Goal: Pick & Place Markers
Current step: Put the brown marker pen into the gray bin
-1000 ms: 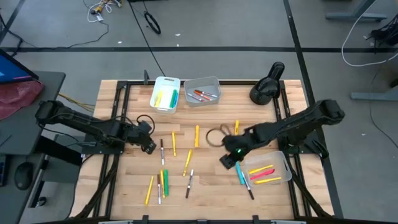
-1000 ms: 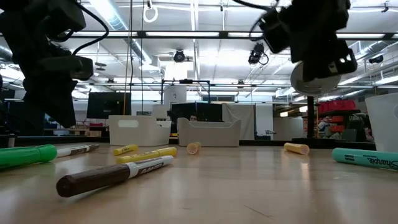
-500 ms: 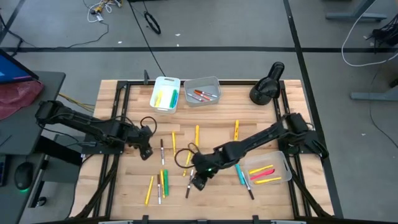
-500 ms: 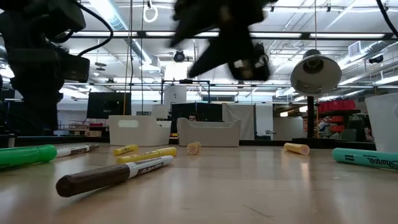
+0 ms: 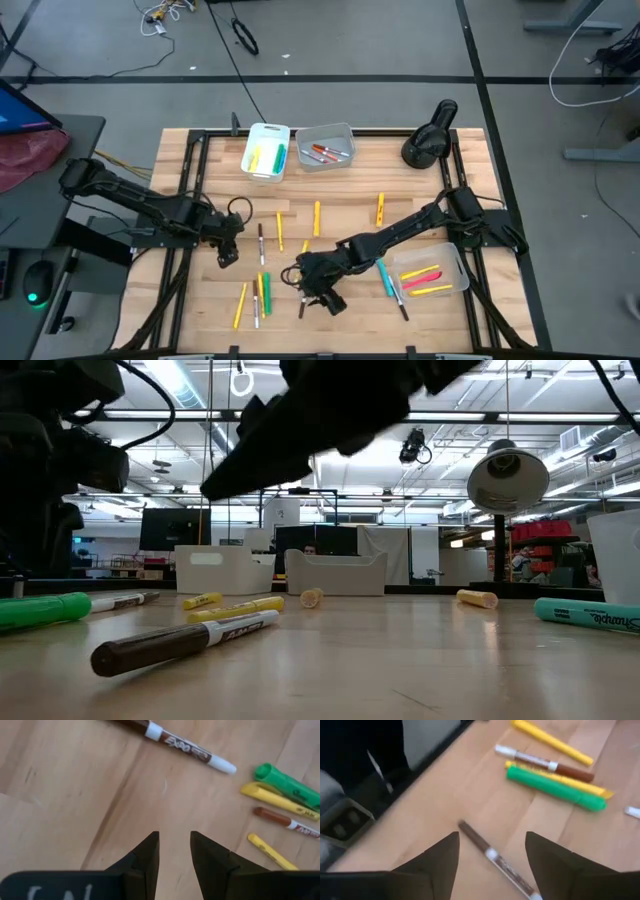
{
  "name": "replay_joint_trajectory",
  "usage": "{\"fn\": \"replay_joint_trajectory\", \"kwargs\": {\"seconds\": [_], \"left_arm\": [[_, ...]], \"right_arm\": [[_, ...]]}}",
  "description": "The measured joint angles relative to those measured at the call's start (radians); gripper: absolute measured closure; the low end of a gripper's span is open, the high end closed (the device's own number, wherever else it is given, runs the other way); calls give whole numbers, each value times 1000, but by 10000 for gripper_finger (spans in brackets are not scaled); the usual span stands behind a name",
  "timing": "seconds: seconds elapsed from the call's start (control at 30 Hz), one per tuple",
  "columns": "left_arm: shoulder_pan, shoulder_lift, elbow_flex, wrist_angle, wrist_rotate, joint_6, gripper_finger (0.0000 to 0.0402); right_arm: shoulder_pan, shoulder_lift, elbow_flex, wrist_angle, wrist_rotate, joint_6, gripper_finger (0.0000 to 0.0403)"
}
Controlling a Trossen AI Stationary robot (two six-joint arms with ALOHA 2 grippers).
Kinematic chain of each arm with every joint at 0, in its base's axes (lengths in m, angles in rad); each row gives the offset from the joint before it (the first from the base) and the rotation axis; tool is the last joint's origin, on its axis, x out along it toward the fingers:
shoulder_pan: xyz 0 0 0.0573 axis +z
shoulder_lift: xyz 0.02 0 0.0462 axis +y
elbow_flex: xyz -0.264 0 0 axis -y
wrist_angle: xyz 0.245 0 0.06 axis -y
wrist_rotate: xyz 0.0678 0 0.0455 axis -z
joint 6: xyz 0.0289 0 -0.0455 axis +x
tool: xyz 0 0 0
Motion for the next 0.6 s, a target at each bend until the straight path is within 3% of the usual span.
{"fn": "replay_joint_trajectory", "kwargs": {"seconds": [0.33,0.6], "left_arm": [[-99,0,0,1,-37,-98,287],[-131,0,0,1,-49,-151,287]], "right_arm": [[-26,90,0,16,-27,-189,201],[-28,153,1,3,-34,-189,242]]}}
